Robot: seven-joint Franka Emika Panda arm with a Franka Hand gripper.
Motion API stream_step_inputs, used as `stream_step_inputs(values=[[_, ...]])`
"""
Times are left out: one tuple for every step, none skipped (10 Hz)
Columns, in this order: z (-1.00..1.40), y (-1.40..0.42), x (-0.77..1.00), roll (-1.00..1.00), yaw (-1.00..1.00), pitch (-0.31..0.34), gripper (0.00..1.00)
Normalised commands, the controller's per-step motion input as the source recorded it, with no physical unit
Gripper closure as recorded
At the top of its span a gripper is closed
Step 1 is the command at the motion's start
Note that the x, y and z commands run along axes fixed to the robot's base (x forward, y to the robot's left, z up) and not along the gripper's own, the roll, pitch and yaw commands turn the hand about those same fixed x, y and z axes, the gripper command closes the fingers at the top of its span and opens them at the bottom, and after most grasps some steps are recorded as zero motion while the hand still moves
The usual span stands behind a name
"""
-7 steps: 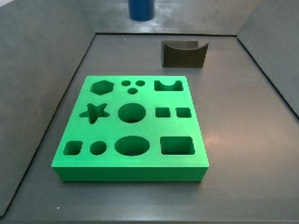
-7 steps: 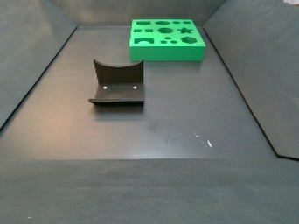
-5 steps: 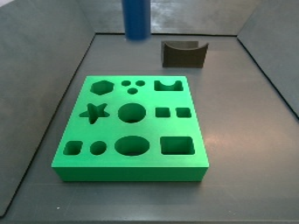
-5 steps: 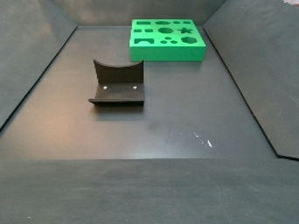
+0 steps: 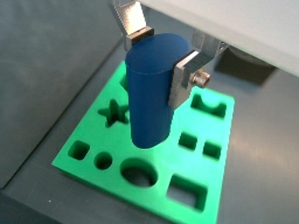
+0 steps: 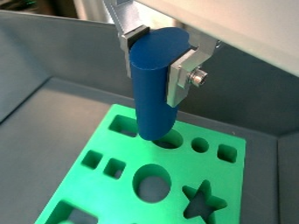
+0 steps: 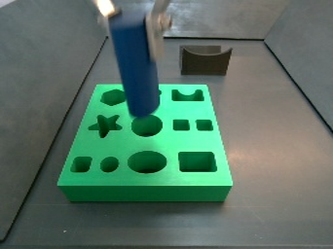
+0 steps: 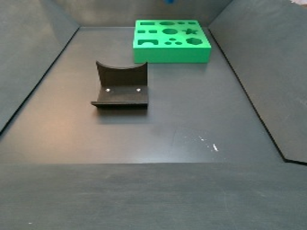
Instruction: Insert the oval object.
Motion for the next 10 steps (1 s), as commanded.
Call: stream_step_inputs(values=[[-0.44, -0.29, 0.0, 0.06, -0.91, 0.001, 1.0], [-0.34, -0.26, 0.04, 0.07, -0.89, 0.0, 1.0], [-0.27, -0.19, 0.16, 0.14, -0.77, 0.0, 1.0], [-0.2, -0.13, 0.15, 0.18, -0.74, 0.007, 1.0], [-0.08, -0.15, 0.15, 0.15, -0.73, 0.019, 1.0], [-0.06, -0.17, 0.18, 0.15, -0.7, 0.024, 1.0], [-0.06, -0.17, 0.17, 0.15, -0.71, 0.023, 1.0], [-0.09, -0.15, 0.14, 0.16, -0.74, 0.013, 1.0], [-0.15, -0.11, 0.1, 0.18, -0.79, 0.0, 1.0], [-0.24, -0.04, 0.0, 0.19, -0.91, 0.0, 1.0]])
